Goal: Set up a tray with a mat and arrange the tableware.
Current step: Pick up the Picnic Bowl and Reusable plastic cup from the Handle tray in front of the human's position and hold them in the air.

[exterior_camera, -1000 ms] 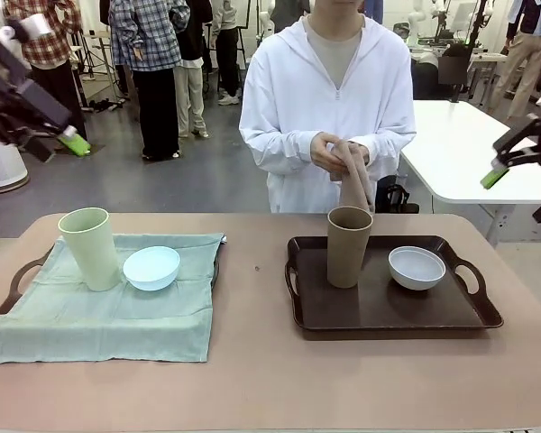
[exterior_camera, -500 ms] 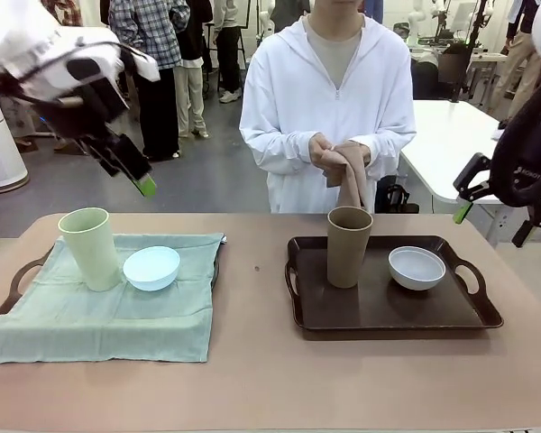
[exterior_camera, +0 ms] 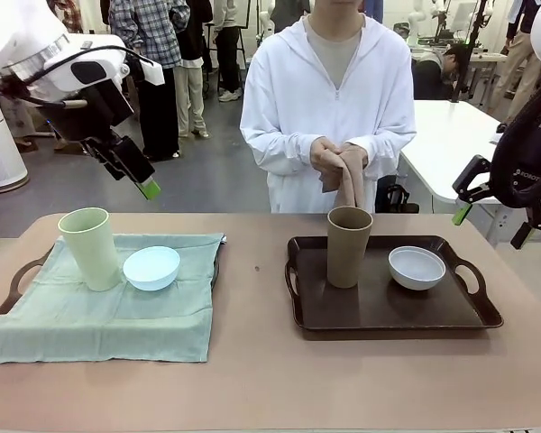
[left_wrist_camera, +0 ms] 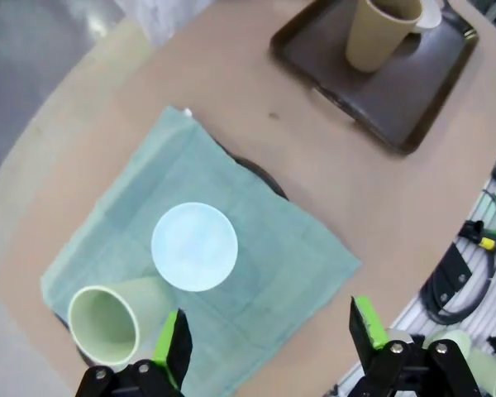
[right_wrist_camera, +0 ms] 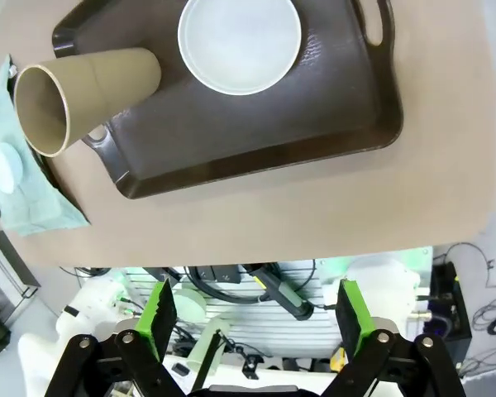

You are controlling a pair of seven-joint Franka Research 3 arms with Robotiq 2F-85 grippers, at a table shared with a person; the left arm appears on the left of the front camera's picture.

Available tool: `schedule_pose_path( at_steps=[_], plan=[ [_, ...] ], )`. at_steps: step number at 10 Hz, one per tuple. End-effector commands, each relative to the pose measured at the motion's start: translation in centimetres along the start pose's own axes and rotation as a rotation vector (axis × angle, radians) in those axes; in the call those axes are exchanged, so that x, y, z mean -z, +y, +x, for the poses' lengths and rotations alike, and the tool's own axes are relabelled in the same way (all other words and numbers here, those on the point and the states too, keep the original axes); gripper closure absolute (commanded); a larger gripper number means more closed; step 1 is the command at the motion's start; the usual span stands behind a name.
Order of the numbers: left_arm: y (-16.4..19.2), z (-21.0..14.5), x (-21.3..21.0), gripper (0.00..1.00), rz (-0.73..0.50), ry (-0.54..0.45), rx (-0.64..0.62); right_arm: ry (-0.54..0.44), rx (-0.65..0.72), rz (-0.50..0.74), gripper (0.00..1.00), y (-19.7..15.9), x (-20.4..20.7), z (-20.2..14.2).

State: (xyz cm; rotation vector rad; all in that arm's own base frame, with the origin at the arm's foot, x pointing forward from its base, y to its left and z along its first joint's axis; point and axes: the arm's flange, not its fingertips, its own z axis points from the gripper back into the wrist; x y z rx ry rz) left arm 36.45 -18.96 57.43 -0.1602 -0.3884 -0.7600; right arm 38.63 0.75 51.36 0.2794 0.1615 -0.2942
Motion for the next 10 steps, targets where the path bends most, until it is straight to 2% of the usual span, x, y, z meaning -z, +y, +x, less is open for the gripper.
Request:
schedule_pose_path(
  at_steps=[1,2,3,5,7,10],
  plan=[
    [0.1,0.0,0.5,0.00,-0.005,0.009,0.000,-0.032,0.094,-0.008,0.00,-0.7,-0.8,2.0],
    [-0.2,3.0,2.5,0.00,-0.010,-0.033,0.117,-0.068,0.121,-0.068,0.00,0.1,-0.2,4.1],
    [-1.0,5.6,4.5,0.00,-0.033,-0.007,0.202,-0.093,0.118,-0.152,0.00,0.9,1.0,5.7],
    [-1.8,7.9,7.2,0.00,-0.058,0.010,0.377,-0.126,0.096,-0.220,0.00,1.3,2.8,8.0],
    [-2.2,9.2,10.5,0.00,-0.076,0.019,0.541,-0.117,0.055,-0.238,0.00,1.5,5.0,9.5],
    [-4.6,12.1,13.4,0.00,-0.203,0.017,0.736,-0.080,0.061,-0.206,0.00,1.7,6.1,10.3]
  ],
)
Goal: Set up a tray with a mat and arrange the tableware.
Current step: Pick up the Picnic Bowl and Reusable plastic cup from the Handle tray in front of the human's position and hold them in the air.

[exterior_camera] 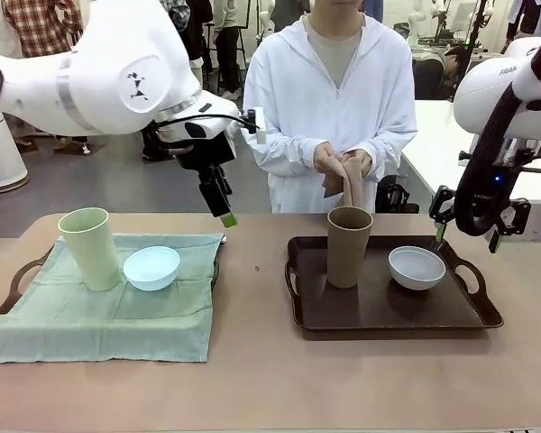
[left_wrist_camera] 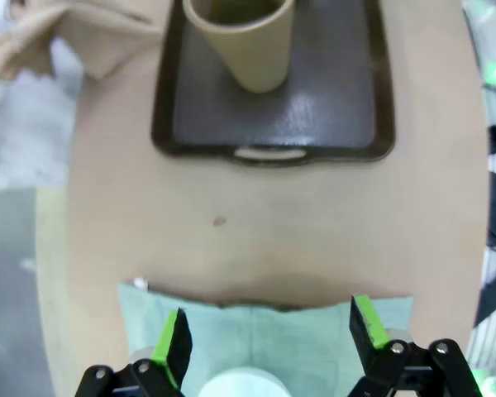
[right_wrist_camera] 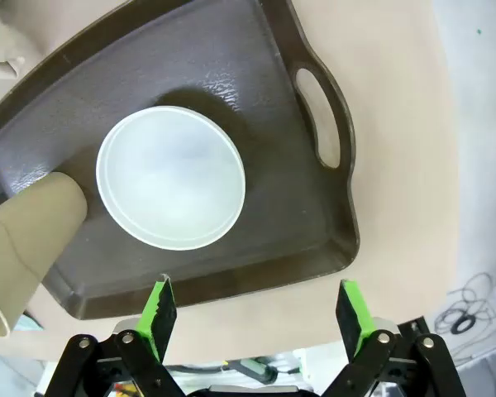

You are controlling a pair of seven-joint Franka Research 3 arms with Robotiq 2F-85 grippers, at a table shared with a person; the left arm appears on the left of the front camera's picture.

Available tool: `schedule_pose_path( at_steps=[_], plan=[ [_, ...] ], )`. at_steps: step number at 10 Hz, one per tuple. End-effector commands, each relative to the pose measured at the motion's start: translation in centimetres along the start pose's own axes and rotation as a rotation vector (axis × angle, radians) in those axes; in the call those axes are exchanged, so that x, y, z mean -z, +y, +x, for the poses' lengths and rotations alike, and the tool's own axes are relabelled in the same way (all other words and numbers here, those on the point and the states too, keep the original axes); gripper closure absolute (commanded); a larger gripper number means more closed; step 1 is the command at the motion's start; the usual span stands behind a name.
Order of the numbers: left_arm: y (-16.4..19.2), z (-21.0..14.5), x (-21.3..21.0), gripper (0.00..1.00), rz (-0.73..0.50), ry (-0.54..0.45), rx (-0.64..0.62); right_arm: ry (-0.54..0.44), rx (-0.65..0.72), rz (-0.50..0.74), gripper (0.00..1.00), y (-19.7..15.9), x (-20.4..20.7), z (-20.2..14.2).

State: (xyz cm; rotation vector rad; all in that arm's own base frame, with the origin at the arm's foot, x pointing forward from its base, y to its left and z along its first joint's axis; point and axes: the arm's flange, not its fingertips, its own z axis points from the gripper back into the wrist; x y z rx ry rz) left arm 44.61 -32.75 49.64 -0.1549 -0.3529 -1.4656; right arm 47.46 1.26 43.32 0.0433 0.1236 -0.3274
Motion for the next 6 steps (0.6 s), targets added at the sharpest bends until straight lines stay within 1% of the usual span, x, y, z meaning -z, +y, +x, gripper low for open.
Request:
schedule_pose_path(
  at_steps=[1,2,3,4,5,6],
  plan=[
    [0.2,2.4,1.0,0.00,-0.054,-0.052,0.046,0.007,0.012,0.023,0.00,0.5,-0.5,0.6],
    [0.1,3.5,2.0,0.00,-0.061,-0.071,0.014,0.013,0.012,0.035,0.00,0.7,-0.4,0.8],
    [0.1,3.6,2.3,0.00,-0.079,-0.074,-0.001,0.026,0.007,0.056,0.00,0.7,-0.5,0.9],
    [0.0,2.8,1.9,0.00,-0.082,-0.077,-0.003,0.048,0.011,0.056,0.00,0.5,-0.8,0.6],
    [-0.6,3.7,2.4,0.00,-0.064,-0.051,0.035,0.002,0.003,0.020,0.00,0.3,-0.3,0.4],
    [-0.6,3.7,2.4,0.00,-0.064,-0.051,0.035,0.002,0.003,0.020,0.00,0.3,-0.3,0.4]
  ],
)
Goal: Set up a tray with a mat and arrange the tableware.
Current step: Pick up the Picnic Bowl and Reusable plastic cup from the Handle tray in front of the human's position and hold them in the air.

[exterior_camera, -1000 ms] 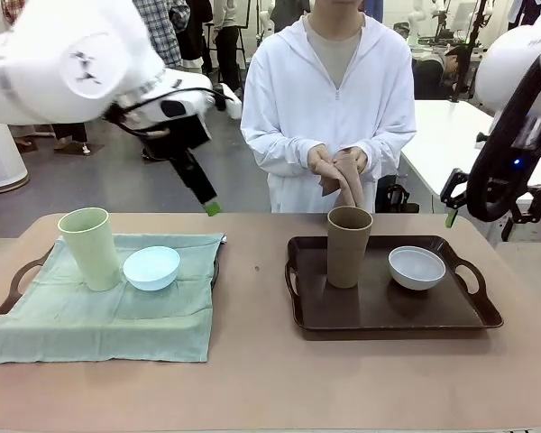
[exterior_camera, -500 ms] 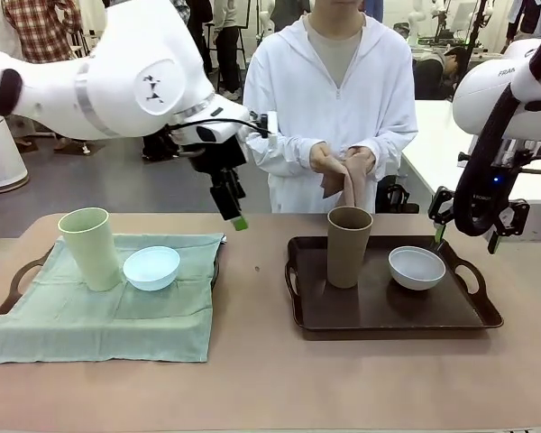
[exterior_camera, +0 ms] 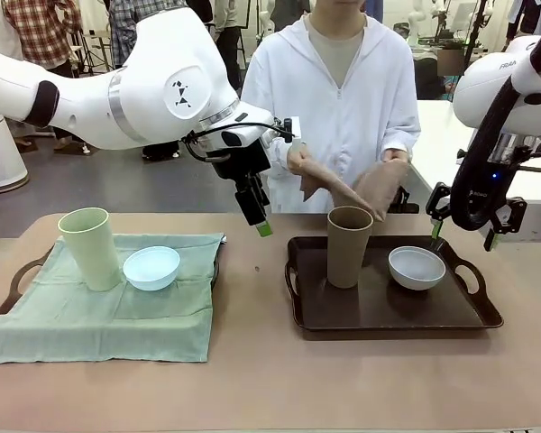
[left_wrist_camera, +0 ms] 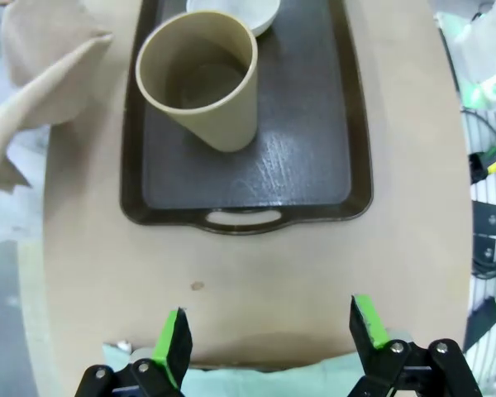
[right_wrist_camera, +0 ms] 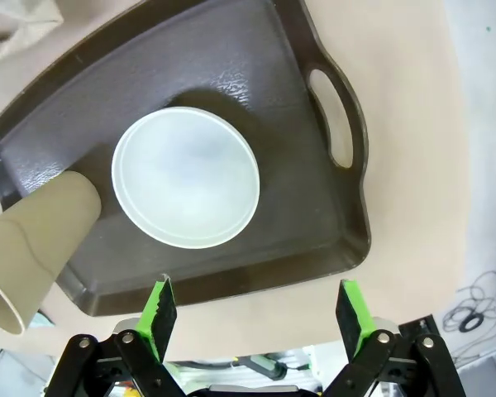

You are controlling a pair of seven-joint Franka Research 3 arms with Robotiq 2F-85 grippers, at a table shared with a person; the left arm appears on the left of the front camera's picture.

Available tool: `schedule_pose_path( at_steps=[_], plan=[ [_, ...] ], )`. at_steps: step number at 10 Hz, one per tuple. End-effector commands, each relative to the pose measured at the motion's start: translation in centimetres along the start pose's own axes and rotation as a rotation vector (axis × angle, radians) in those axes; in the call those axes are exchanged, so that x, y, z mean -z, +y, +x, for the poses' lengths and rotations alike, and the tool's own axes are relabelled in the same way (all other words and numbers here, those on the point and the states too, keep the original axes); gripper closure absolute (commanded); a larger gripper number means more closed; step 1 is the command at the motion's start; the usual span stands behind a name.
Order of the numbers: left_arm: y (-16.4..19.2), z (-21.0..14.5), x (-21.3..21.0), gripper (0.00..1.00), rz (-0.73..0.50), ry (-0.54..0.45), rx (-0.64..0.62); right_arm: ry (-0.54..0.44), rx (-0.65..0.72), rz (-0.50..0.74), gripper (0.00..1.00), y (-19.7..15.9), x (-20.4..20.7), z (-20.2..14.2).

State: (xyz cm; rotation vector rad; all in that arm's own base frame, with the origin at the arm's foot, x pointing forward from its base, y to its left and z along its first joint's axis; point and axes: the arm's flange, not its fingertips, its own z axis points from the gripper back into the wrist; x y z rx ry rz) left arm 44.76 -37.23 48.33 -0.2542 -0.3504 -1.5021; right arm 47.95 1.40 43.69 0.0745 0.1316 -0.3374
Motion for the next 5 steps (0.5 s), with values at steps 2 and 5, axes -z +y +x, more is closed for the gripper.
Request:
schedule_pose_path(
  at_steps=[2,5],
  plan=[
    [-0.2,-0.1,-0.3,0.00,0.010,0.009,0.010,-0.011,-0.005,-0.010,0.00,0.0,0.1,0.0],
    [0.8,-0.3,0.7,0.00,0.034,-0.092,0.060,-0.053,-0.125,-0.040,0.00,1.5,1.7,1.8]
  ],
)
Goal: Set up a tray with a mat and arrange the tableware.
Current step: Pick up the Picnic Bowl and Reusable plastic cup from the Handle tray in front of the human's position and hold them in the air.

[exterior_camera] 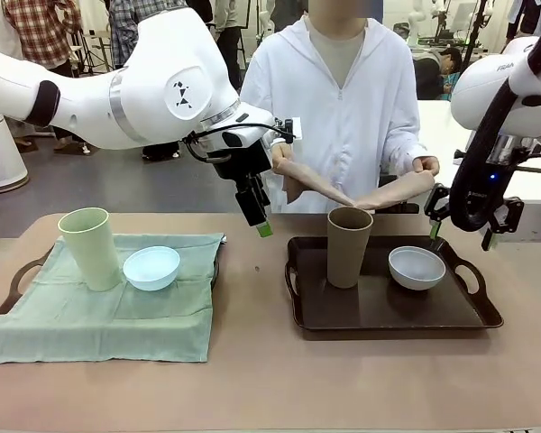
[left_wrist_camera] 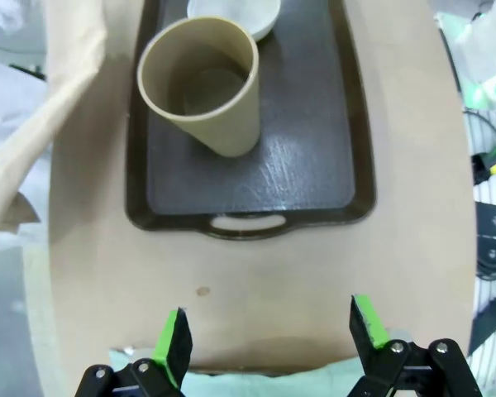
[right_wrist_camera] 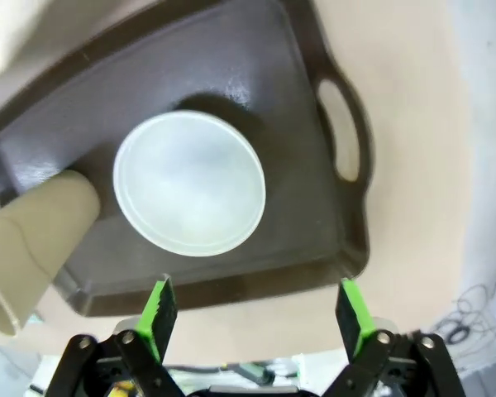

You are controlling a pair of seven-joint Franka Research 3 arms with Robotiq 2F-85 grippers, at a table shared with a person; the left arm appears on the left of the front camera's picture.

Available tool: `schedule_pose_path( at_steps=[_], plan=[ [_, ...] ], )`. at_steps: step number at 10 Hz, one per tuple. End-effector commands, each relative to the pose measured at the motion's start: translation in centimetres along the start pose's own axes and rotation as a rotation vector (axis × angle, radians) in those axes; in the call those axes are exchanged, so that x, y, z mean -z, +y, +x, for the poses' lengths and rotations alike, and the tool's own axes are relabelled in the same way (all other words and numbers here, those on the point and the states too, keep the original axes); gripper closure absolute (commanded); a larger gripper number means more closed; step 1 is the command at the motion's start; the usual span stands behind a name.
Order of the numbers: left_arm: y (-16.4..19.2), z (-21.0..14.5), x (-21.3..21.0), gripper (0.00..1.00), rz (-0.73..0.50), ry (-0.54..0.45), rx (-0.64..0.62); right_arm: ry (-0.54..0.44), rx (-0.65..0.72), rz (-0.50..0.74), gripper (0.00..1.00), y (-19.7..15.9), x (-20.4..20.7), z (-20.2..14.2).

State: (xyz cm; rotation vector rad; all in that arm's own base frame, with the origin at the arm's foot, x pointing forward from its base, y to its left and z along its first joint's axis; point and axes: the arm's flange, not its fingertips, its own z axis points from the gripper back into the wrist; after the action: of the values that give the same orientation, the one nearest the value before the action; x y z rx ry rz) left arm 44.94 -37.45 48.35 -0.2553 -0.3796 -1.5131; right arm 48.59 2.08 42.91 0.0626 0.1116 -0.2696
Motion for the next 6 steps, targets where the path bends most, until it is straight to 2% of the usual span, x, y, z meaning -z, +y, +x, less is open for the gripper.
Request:
schedule_pose_path(
  at_steps=[1,4,5,6],
  plan=[
    [1.1,-0.7,1.4,0.00,0.004,-0.157,0.139,-0.043,-0.051,-0.029,0.00,0.7,1.8,2.0],
    [3.4,-2.4,4.6,0.00,-0.103,-0.375,0.337,-0.040,-0.053,0.019,0.00,0.8,3.6,3.1],
    [4.1,-3.4,5.2,0.00,-0.110,-0.434,0.345,-0.036,-0.058,0.029,0.00,0.7,4.0,3.3],
    [4.9,-4.4,6.1,0.00,-0.113,-0.481,0.303,-0.043,-0.074,0.038,0.00,0.7,4.3,3.6]
  ],
)
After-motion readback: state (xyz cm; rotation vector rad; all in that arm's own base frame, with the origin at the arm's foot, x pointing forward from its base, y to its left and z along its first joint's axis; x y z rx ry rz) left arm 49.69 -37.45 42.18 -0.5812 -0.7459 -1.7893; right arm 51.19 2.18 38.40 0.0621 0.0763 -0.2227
